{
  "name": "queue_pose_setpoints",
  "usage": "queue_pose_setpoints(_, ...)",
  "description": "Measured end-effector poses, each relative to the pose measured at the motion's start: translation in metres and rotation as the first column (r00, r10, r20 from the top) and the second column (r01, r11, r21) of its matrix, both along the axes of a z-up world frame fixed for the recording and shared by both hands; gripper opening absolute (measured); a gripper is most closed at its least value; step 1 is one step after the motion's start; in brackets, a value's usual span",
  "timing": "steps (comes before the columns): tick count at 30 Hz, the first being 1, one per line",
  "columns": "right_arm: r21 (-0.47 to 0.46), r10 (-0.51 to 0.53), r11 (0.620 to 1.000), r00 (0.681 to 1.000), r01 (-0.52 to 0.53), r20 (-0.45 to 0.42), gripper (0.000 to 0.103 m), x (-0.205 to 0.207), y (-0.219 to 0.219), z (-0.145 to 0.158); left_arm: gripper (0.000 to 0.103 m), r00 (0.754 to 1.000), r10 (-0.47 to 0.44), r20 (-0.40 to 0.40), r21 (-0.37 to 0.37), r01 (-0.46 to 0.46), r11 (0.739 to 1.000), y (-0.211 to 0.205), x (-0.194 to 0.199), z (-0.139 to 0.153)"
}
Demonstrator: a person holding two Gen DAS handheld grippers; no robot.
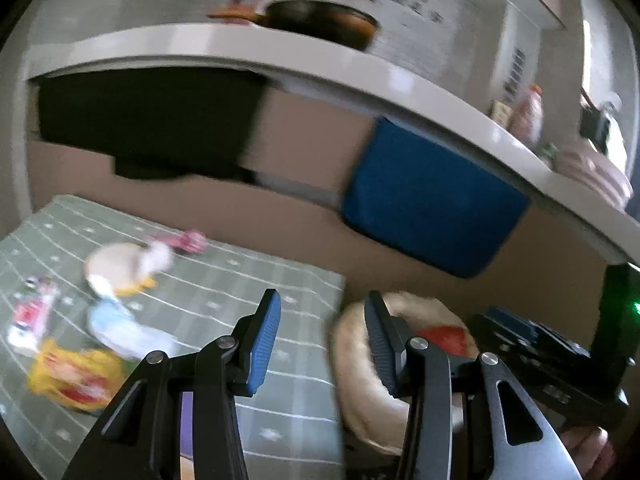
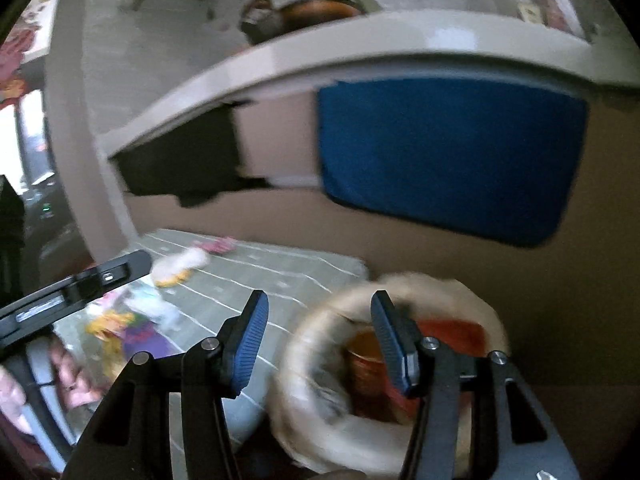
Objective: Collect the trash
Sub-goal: 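Open both grippers to release the cup and bag into the bin, then grasp the white tissue with the left tool while the right tool reaches the pink lollipop wrapper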
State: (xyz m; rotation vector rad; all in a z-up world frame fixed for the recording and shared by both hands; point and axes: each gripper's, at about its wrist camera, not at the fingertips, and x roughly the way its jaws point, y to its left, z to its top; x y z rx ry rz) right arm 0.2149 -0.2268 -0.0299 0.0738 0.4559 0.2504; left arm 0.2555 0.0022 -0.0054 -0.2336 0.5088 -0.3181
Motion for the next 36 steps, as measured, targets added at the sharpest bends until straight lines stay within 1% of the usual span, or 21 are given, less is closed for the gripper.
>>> queue_pose_setpoints(3, -0.009, 0.039, 0.999, 0.999, -0.038, 0.005, 0.051, 0.014, 0.027, 0.006, 0.045, 0.996, 0.087, -0.003, -0.009, -0.087, 0.996, 0.043, 0.013, 0.006)
queue_pose_setpoints(6, -0.014, 0.081, 0.997, 0.997, -0.081, -0.010, 0.051, 0.037, 0.051, 0.006, 0.045, 0.986, 0.169, -0.005, -0.018, -0.170, 0.985, 0.088, 0.027, 0.009)
queue_pose_setpoints(9, -0.015, 0.130, 0.991, 0.990, -0.131, -0.047, 0.051, 0.066, 0.076, 0.001, 0.045, 0.975, 0.221, -0.029, -0.046, -0.222, 0.974, 0.133, 0.040, 0.005)
queue_pose_setpoints(11, -0.028, 0.167, 0.985, 0.984, -0.169, -0.065, 0.051, 0.088, 0.098, -0.004, 0.045, 0.972, 0.233, -0.035, -0.059, -0.235, 0.970, 0.152, 0.046, 0.000)
queue_pose_setpoints(15, -0.057, 0.236, 0.968, 0.966, -0.243, -0.108, 0.051, 0.131, 0.139, -0.017, 0.045, 0.970, 0.239, -0.051, -0.046, -0.242, 0.969, 0.178, 0.064, -0.012)
queue_pose_setpoints(19, -0.078, 0.308, 0.943, 0.938, -0.323, -0.157, 0.051, 0.173, 0.183, -0.030, 0.045, 0.971, 0.214, -0.110, -0.066, -0.222, 0.973, 0.206, 0.090, -0.029)
queue_pose_setpoints(22, -0.081, 0.344, 0.927, 0.916, -0.366, -0.208, 0.051, 0.207, 0.212, -0.042, 0.045, 0.965, 0.224, -0.136, -0.051, -0.233, 0.971, 0.216, 0.105, -0.038)
queue_pose_setpoints(25, -0.050, 0.356, 0.924, 0.901, -0.379, -0.248, 0.051, 0.238, 0.230, -0.053, 0.045, 0.962, 0.208, -0.179, -0.065, -0.223, 0.973, 0.226, 0.126, -0.048)
queue_pose_setpoints(29, -0.019, 0.340, 0.932, 0.895, -0.361, -0.288, 0.051, 0.276, 0.242, -0.067, 0.045, 0.951, 0.176, -0.253, -0.084, -0.202, 0.976, 0.235, 0.157, -0.064)
queue_pose_setpoints(32, -0.018, 0.324, 0.938, 0.895, -0.346, -0.307, 0.051, 0.296, 0.245, -0.075, 0.045, 0.947, 0.167, -0.276, -0.074, -0.194, 0.978, 0.237, 0.175, -0.074)
queue_pose_setpoints(36, -0.030, 0.323, 0.934, 0.877, -0.356, -0.357, 0.051, 0.318, 0.253, -0.090, 0.045, 0.938, 0.166, -0.304, -0.083, -0.200, 0.976, 0.240, 0.189, -0.085)
